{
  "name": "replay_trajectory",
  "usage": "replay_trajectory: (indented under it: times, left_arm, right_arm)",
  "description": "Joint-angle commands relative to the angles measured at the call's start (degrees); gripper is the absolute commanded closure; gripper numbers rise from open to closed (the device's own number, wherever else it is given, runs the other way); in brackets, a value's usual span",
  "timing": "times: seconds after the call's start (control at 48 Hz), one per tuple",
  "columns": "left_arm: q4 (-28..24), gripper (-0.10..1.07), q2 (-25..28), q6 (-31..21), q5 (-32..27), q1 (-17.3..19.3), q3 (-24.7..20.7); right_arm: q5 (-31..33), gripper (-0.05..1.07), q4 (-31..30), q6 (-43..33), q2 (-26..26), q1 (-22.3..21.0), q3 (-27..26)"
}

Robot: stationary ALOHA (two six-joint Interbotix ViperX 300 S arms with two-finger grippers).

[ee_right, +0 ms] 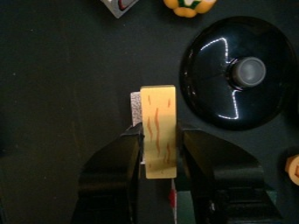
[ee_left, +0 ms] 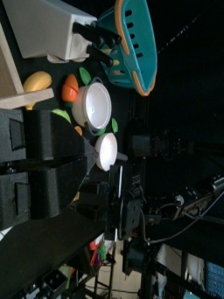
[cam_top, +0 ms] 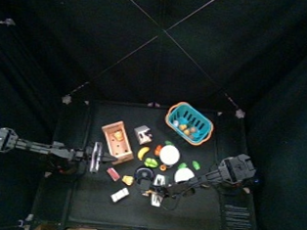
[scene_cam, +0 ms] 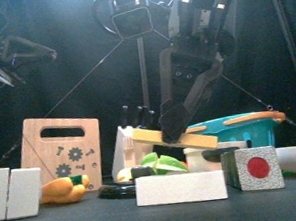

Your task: Place egg block on rice

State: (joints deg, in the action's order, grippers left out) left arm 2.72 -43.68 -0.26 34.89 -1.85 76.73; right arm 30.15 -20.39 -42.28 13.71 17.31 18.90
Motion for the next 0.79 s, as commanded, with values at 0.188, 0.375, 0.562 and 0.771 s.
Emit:
replay_trajectory:
  times: [0.188,0.375,0.562,0.771]
  left_arm:
    - [0.09,0.78,0.09,0.0,0.44,0.09,-0.53]
    - [0.09,0.78,0.09,0.0,0.35,0.09,-0.53]
    - [0.09,0.78,0.09,0.0,0.35,0.09,-0.44]
    - [0.09,0.78,0.0,0.0,0.35,0.09,-0.44]
  right_arm:
    - [-0.09,0.4,0.09,0.26,0.09,-0.26,-1.67]
    - [-0.09,0.4,0.0,0.26,1.05,-0.26,-2.55]
    - [0.7,0.4,0.09,0.26,1.32,-0.26,-2.55]
    - [1.49,0.39,0.0,0.26,1.32,-0.18,-2.72]
